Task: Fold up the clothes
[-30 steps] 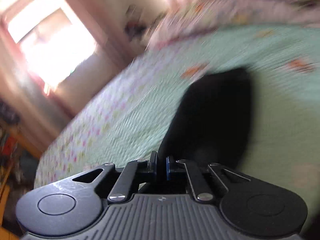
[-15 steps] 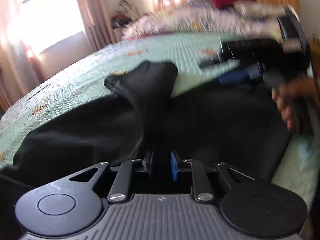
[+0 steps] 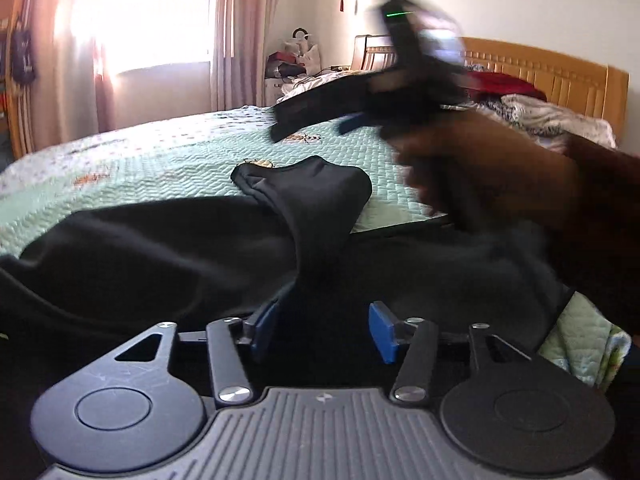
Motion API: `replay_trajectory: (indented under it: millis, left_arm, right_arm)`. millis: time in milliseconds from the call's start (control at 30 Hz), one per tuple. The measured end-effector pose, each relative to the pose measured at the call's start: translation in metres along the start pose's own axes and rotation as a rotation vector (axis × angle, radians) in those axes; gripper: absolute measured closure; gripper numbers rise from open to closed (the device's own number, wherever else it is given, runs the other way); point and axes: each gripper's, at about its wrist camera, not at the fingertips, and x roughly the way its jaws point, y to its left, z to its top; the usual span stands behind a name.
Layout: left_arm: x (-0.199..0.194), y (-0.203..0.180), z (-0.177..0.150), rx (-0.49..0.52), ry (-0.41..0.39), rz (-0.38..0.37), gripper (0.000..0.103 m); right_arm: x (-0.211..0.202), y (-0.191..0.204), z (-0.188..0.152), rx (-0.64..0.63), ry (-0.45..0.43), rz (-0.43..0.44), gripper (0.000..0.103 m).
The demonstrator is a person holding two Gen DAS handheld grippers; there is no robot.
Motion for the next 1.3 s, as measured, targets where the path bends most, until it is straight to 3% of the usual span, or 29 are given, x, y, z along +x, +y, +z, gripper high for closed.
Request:
replay_trajectory:
  millis: [167, 267, 333, 400, 467, 500, 533, 567, 667, 767, 867, 933, 1000, 1033, 1133, 1200, 1233, 1300]
  left_arm:
    - [0.005, 0.014, -0.006, -0.058, 0.008, -0.036, 0.038]
    - [0.008, 0.021, -0.008, -0.079, 0.003, -0.059, 0.036]
    - [0.010, 0.024, -0.009, -0.082, 0.000, -0.069, 0.035]
    - [0.010, 0.025, -0.010, -0.080, -0.005, -0.074, 0.032]
    - [0.010, 0.027, -0.011, -0.087, -0.011, -0.067, 0.031]
    - [0.008, 0.027, -0.011, -0.094, -0.015, -0.062, 0.031]
    - [0.006, 0.026, -0.010, -0.100, -0.018, -0.057, 0.031]
    - [0.003, 0.026, -0.010, -0.106, -0.021, -0.053, 0.031]
    - [-0.007, 0.023, -0.006, -0.104, -0.041, -0.036, 0.031]
    - [-0.019, 0.019, -0.001, -0.095, -0.067, -0.021, 0.030]
    - [-0.031, 0.014, 0.002, -0.105, -0.093, -0.029, 0.028]
    - [-0.038, 0.008, 0.002, -0.100, -0.107, -0.033, 0.026]
    - [-0.039, -0.001, 0.003, -0.088, -0.100, -0.039, 0.025]
    - [-0.038, -0.006, 0.004, -0.082, -0.094, -0.043, 0.025]
    - [-0.035, -0.023, 0.005, -0.077, -0.070, -0.075, 0.025]
    - [-0.031, -0.029, 0.005, -0.096, -0.051, -0.093, 0.025]
    - [-0.029, -0.032, 0.005, -0.110, -0.039, -0.098, 0.025]
    - [-0.029, -0.034, 0.001, -0.145, -0.027, -0.106, 0.022]
  right_arm:
    - [0.107, 0.038, 0.023, -0.135, 0.219, -0.092, 0.012]
    - [0.171, 0.058, 0.021, -0.232, 0.397, -0.224, 0.012]
    - [0.193, 0.057, 0.019, -0.226, 0.457, -0.285, 0.005]
    - [0.192, 0.041, 0.021, -0.133, 0.441, -0.286, 0.010]
    - [0.184, 0.018, 0.019, 0.007, 0.423, -0.207, 0.038]
    - [0.177, 0.011, 0.019, 0.028, 0.402, -0.216, 0.053]
    - [0.169, 0.005, 0.020, 0.045, 0.374, -0.212, 0.085]
    - [0.161, -0.002, 0.021, 0.064, 0.346, -0.206, 0.093]
    - [0.121, -0.037, 0.025, 0.248, 0.235, -0.130, 0.094]
    - [0.054, -0.066, 0.025, 0.401, 0.061, -0.048, 0.094]
    - [-0.054, -0.099, 0.006, 0.519, -0.144, 0.028, 0.094]
    - [-0.125, -0.124, -0.028, 0.610, -0.218, 0.047, 0.094]
    - [-0.176, -0.144, -0.076, 0.706, -0.225, 0.003, 0.092]
    - [-0.192, -0.153, -0.103, 0.752, -0.200, -0.030, 0.086]
    - [-0.195, -0.173, -0.174, 0.879, -0.047, -0.066, 0.070]
    - [-0.194, -0.179, -0.205, 0.963, -0.028, -0.043, 0.071]
    - [-0.199, -0.180, -0.213, 0.977, -0.061, -0.022, 0.070]
    - [-0.205, -0.182, -0.214, 0.997, -0.093, -0.011, 0.061]
